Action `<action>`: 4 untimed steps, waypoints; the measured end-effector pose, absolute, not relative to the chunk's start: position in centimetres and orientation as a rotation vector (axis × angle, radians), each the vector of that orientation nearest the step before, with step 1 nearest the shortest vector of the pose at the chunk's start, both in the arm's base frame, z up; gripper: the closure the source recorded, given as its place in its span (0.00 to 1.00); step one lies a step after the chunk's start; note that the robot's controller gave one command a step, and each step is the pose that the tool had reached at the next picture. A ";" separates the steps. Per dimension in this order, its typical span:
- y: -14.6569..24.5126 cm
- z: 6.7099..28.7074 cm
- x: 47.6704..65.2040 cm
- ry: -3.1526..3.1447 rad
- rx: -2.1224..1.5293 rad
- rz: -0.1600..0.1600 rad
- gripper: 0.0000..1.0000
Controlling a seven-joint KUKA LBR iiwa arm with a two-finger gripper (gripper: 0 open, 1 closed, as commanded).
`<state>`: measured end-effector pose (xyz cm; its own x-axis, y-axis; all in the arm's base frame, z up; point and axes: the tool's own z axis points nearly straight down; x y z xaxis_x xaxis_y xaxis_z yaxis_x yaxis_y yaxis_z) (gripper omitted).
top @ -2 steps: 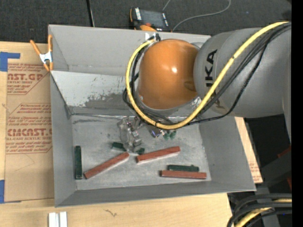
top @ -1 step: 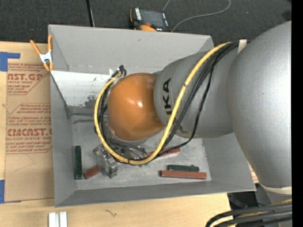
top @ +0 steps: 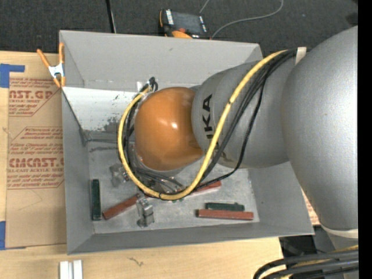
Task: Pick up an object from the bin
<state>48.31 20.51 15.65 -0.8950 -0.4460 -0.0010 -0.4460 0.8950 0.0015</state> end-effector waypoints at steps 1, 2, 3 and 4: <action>20.0 6.8 53.3 2.871 -1.279 0.002 0.00; 20.0 7.0 53.3 2.869 -1.275 0.004 1.00; 21.3 18.5 53.1 2.861 -1.273 0.001 1.00; 21.5 22.2 58.2 2.860 -1.277 0.000 1.00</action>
Offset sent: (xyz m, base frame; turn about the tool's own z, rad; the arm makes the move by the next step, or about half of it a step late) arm 0.0503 -0.0057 -0.0865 -0.3753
